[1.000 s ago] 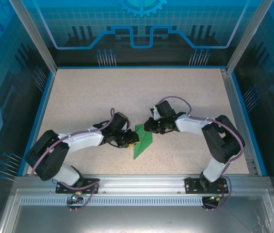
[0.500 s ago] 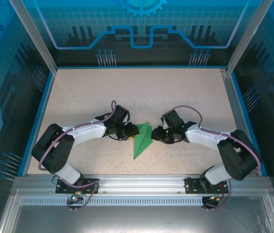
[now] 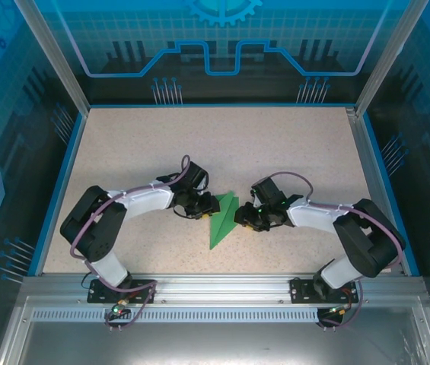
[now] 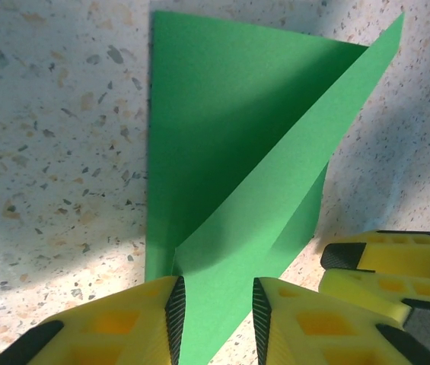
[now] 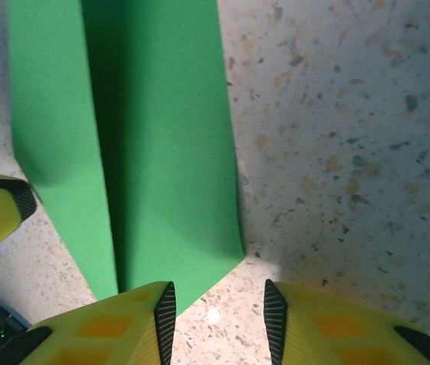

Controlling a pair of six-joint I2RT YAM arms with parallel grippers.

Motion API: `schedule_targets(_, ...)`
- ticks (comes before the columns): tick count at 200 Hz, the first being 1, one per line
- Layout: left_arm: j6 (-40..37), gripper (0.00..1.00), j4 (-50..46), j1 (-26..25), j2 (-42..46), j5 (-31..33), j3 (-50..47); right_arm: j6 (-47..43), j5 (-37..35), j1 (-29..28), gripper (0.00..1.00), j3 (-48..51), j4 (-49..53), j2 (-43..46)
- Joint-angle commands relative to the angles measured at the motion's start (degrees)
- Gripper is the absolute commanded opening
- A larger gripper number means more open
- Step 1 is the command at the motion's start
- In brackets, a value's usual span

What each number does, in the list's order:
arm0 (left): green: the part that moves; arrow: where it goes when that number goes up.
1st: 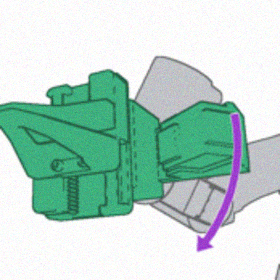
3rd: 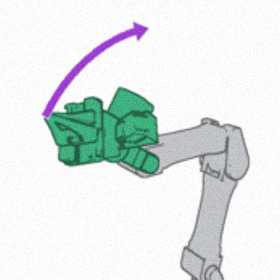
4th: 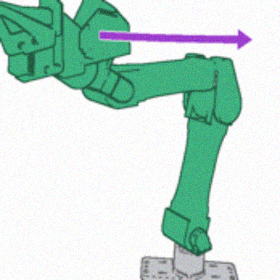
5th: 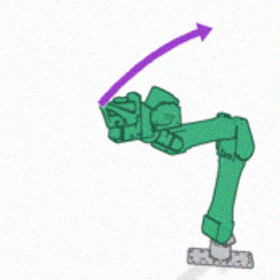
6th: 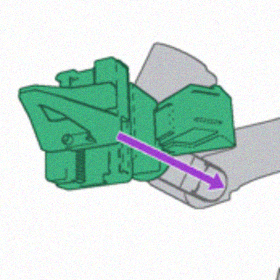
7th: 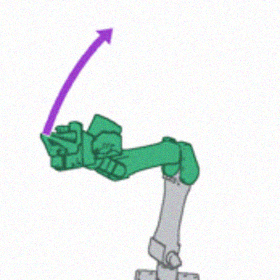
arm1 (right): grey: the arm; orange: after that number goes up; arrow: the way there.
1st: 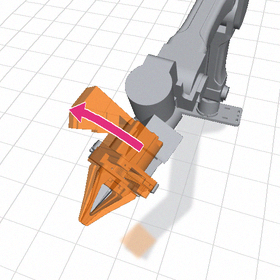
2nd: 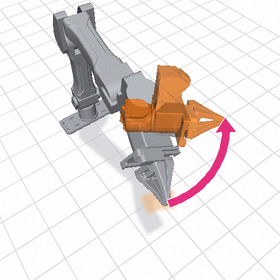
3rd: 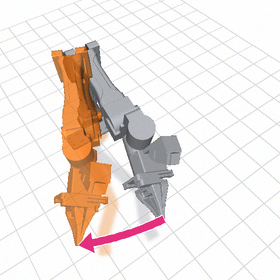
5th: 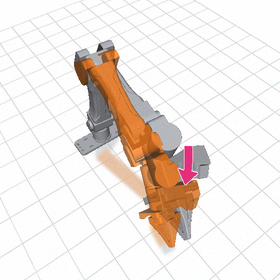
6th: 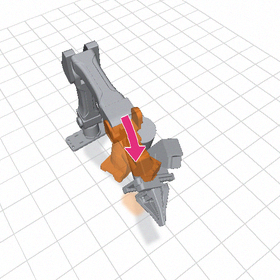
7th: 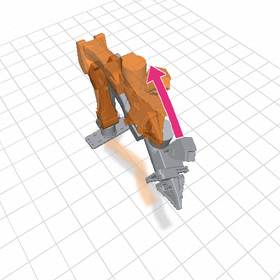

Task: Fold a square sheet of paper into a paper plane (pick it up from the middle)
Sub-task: Fourth fold the wing at the center of the table, then turn over the paper at the center of the table.

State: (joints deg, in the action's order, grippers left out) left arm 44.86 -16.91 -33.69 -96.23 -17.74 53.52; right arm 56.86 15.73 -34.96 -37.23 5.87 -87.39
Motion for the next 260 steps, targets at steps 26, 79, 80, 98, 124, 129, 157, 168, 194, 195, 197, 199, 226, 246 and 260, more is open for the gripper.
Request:
schedule_targets(26,-1.1,0.33,-2.1,0.3,-1.1,0.5,1.9,1.2,2.4,-0.8,0.37,-1.6,-2.9,-2.4)
schedule_targets(79,-1.1,0.33,-2.0,0.2,-2.1,0.3,1.9,1.7,2.7,-0.8,0.35,-2.2,-4.1,-3.5)
schedule_targets(80,-1.2,0.33,-2.0,0.3,-2.1,0.3,1.9,1.6,2.7,-0.8,0.35,-2.2,-4.1,-3.5)
schedule_targets(98,-1.3,0.32,-2.3,0.2,-2.9,0.3,2.1,1.6,2.7,-0.8,0.35,-2.6,-3.8,-4.5)
schedule_targets(124,-1.2,0.32,-2.2,0.2,-3.3,0.1,2.1,2.2,2.9,-0.8,0.35,-2.7,-4.9,-5.1)
schedule_targets(129,-1.2,0.32,-2.3,0.3,-3.4,0.2,2.1,2.1,2.9,-0.8,0.36,-2.8,-4.8,-5.1)
schedule_targets(157,-1.6,0.32,-3.0,0.3,-3.7,0.7,2.1,1.8,-0.4,-0.9,0.36,-2.3,-1.3,-0.9)
schedule_targets(168,-1.6,0.32,-2.9,0.2,-3.6,0.7,2.0,1.1,-2.4,-0.7,0.38,-2.1,0.9,1.2)
schedule_targets(194,-1.7,0.32,-2.7,0.2,-4.4,0.5,2.1,0.7,-3.4,-0.3,0.38,-2.1,2.5,1.7)
schedule_targets(195,-1.7,0.32,-2.7,0.2,-4.4,0.5,2.1,0.7,-3.4,-0.3,0.38,-2.0,2.4,1.6)
schedule_targets(197,-1.7,0.32,-2.7,0.2,-4.5,0.4,2.0,0.7,-3.3,-0.3,0.38,-2.0,2.2,1.5)
schedule_targets(199,-1.7,0.32,-2.6,0.2,-4.6,0.4,2.0,0.8,-3.1,-0.3,0.38,-1.9,2.0,1.4)
schedule_targets(226,-1.8,0.31,-2.8,0.2,-5.0,0.4,1.9,1.4,-1.4,-0.4,0.37,-2.4,0.1,-1.6)
schedule_targets(246,-1.8,0.31,-2.8,0.2,-5.2,0.3,1.9,2.2,0.2,-0.7,0.37,-2.2,-2.5,-3.3)
schedule_targets(260,-1.8,0.31,-2.7,0.2,-5.4,0.3,2.1,2.5,1.0,-0.7,0.37,-2.2,-3.8,-4.1)
